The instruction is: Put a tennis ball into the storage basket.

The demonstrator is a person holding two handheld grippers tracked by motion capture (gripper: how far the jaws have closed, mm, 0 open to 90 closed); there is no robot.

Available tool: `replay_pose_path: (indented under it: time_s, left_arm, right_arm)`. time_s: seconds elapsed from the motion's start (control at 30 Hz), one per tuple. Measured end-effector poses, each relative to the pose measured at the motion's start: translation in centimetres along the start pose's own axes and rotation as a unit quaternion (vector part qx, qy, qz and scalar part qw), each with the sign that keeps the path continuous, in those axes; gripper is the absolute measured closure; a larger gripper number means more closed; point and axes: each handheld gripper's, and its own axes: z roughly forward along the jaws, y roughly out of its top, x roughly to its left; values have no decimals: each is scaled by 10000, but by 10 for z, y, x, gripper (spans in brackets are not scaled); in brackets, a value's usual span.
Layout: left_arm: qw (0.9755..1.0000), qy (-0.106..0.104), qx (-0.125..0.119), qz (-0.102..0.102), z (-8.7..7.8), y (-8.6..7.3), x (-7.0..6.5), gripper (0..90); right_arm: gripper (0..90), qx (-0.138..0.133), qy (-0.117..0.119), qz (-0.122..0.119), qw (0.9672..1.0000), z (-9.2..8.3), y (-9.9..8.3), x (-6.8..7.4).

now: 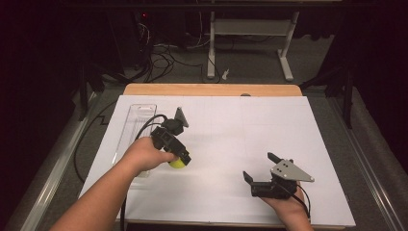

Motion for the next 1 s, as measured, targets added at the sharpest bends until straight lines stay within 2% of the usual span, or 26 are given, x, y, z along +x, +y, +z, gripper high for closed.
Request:
replay_pose_path:
  time_s: [0.27, 0.47, 0.57, 0.77, 1.0]
  left_arm:
    - [9999, 127, 3, -75, -6, -4, 6, 266]
    - [9997, 145, -54, -197, -14, -9, 15, 266]
    - [9995, 85, -110, -268, -18, -12, 21, 267]
    - [9991, 198, -77, -363, -21, -18, 30, 266]
    - [9983, 261, -92, -516, -27, -25, 42, 266]
  right_arm:
    - [2, -156, -88, 189, 9997, -5, -8, -8]
    - [2, -259, -104, 183, 9994, -7, -8, -8]
    - [2, -250, -77, 119, 9996, -7, -8, -6]
    - [2, -269, 6, 117, 9996, -7, -8, -3]
    - [2, -283, -11, 102, 9995, -8, -8, -3]
